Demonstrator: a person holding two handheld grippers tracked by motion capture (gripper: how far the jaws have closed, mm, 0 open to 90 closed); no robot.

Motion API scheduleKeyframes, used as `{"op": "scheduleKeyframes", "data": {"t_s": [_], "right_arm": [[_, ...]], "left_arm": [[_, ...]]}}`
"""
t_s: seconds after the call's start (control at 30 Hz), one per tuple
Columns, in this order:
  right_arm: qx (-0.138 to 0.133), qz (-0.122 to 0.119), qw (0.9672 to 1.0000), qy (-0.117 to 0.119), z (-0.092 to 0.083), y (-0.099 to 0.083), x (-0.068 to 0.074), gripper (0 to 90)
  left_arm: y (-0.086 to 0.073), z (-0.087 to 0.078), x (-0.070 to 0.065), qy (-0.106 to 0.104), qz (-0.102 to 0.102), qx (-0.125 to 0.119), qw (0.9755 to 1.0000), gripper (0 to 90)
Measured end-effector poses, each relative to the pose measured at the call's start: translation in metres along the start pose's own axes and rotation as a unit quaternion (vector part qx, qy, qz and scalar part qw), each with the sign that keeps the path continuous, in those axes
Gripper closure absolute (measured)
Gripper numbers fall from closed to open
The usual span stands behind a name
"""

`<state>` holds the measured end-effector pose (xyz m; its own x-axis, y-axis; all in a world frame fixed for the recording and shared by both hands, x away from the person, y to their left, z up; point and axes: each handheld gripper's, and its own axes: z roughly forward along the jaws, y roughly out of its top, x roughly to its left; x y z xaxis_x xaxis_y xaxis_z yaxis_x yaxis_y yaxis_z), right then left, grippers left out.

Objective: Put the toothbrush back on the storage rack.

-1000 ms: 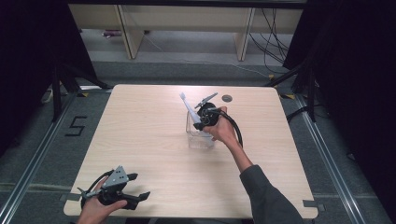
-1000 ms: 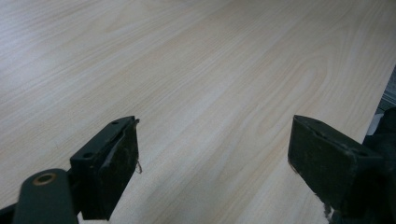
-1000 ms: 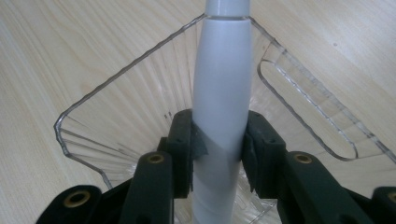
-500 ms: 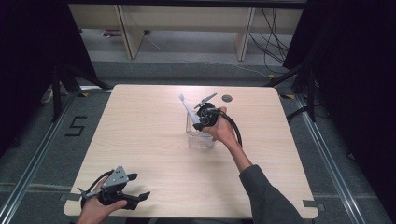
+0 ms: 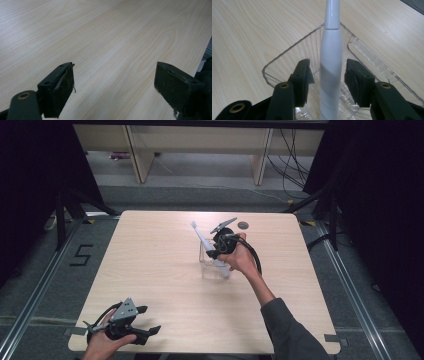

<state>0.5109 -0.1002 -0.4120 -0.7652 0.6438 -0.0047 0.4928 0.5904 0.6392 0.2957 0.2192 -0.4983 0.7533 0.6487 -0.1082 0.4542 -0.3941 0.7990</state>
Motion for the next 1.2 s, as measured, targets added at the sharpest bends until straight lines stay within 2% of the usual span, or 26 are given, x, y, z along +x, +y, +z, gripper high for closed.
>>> {"op": "scheduleKeyframes", "data": {"t_s": [0.03, 0.07, 0.1, 0.13, 0.17, 0.2, 0.23, 0.27, 0.3, 0.33, 0.4, 0.47, 0.6, 0.63, 0.67, 0.7, 0.83, 0.87, 0.93, 0.97, 1.0, 1.1, 1.2], "right_arm": [[0.006, 0.024, 0.9997, -0.002, -0.003, 0.000, 0.002, 53.2], [0.006, 0.024, 0.9997, -0.002, -0.003, 0.000, 0.002, 53.2], [-0.009, -0.003, 0.9999, 0.004, -0.003, 0.000, -0.002, 52.2], [-0.011, 0.008, 0.9999, 0.003, -0.004, 0.000, 0.000, 50.9], [-0.008, 0.009, 0.9999, 0.004, -0.006, 0.000, 0.000, 50.4], [0.000, 0.030, 0.9996, 0.001, -0.008, -0.001, 0.002, 49.8], [-0.006, 0.025, 0.9997, 0.003, -0.008, 0.000, 0.001, 49.5], [-0.010, 0.022, 0.9997, 0.005, -0.010, 0.000, 0.000, 49.1], [-0.010, 0.022, 0.9997, 0.005, -0.010, 0.000, 0.000, 49.1], [-0.021, 0.025, 0.9995, 0.001, -0.010, -0.001, 0.001, 48.0], [-0.017, 0.018, 0.9997, 0.003, -0.012, -0.001, 0.000, 47.9], [-0.026, 0.000, 0.9996, 0.009, -0.014, -0.001, -0.001, 47.9], [-0.035, 0.004, 0.9994, 0.003, -0.015, -0.001, -0.001, 47.5], [-0.030, 0.003, 0.9995, 0.010, -0.016, 0.000, -0.001, 47.5], [-0.040, -0.002, 0.9992, 0.009, -0.015, 0.000, -0.002, 47.4], [-0.034, 0.008, 0.9993, 0.014, -0.017, 0.000, 0.000, 47.3], [-0.034, 0.006, 0.9993, 0.011, -0.020, 0.000, 0.001, 47.0], [-0.040, 0.008, 0.9992, 0.004, -0.020, 0.000, 0.001, 46.9], [-0.039, 0.006, 0.9992, 0.010, -0.024, -0.001, 0.000, 46.3], [-0.049, 0.000, 0.9988, 0.000, -0.023, -0.001, 0.000, 46.1], [-0.045, 0.005, 0.9989, 0.008, -0.027, -0.001, 0.000, 45.1], [-0.053, 0.008, 0.9985, 0.010, -0.029, -0.001, 0.001, 44.2], [-0.054, 0.005, 0.9985, 0.005, -0.034, -0.002, 0.001, 42.6]], "left_arm": [[0.000, 0.000, 0.000, 0.000, 0.000, 0.000, 1.0000, 15.7], [0.000, 0.000, 0.000, 0.000, 0.000, 0.000, 1.0000, 15.7], [0.000, 0.000, 0.000, -0.001, 0.000, 0.000, 1.0000, 15.7], [0.000, 0.000, 0.000, -0.002, -0.001, 0.000, 1.0000, 15.7], [0.000, 0.000, 0.000, -0.002, -0.001, 0.000, 1.0000, 15.7], [0.000, -0.001, -0.002, -0.002, -0.010, 0.002, 0.9999, 15.7], [0.000, -0.001, -0.002, -0.002, -0.010, 0.002, 0.9999, 15.7], [0.000, 0.000, 0.000, -0.006, -0.002, -0.006, 1.0000, 15.7], [0.000, 0.000, 0.000, -0.006, -0.002, -0.006, 1.0000, 15.7], [0.000, 0.000, 0.000, -0.003, 0.003, -0.005, 1.0000, 15.7], [0.000, 0.000, 0.000, -0.004, 0.001, -0.007, 1.0000, 15.7], [0.000, 0.000, -0.001, -0.001, 0.000, -0.003, 1.0000, 15.7], [0.000, 0.001, 0.000, -0.003, 0.005, -0.006, 1.0000, 15.7], [0.000, 0.000, 0.000, -0.003, 0.005, -0.006, 1.0000, 15.7], [0.000, 0.000, 0.000, -0.003, 0.004, -0.007, 1.0000, 15.7], [0.000, 0.000, 0.000, -0.003, 0.004, -0.007, 1.0000, 15.7], [0.000, 0.000, 0.000, -0.003, 0.004, -0.007, 1.0000, 15.7], [0.000, 0.000, 0.000, -0.002, 0.005, -0.007, 1.0000, 15.7], [0.000, 0.000, 0.001, -0.001, 0.007, -0.008, 0.9999, 15.7], [0.000, 0.001, 0.000, -0.002, 0.004, -0.009, 0.9999, 15.7], [0.000, 0.001, 0.000, -0.002, 0.004, -0.009, 0.9999, 15.7], [0.000, 0.001, 0.000, -0.002, 0.004, -0.009, 0.9999, 15.7], [0.001, -0.001, 0.001, 0.000, 0.010, 0.000, 0.9999, 15.7]]}}
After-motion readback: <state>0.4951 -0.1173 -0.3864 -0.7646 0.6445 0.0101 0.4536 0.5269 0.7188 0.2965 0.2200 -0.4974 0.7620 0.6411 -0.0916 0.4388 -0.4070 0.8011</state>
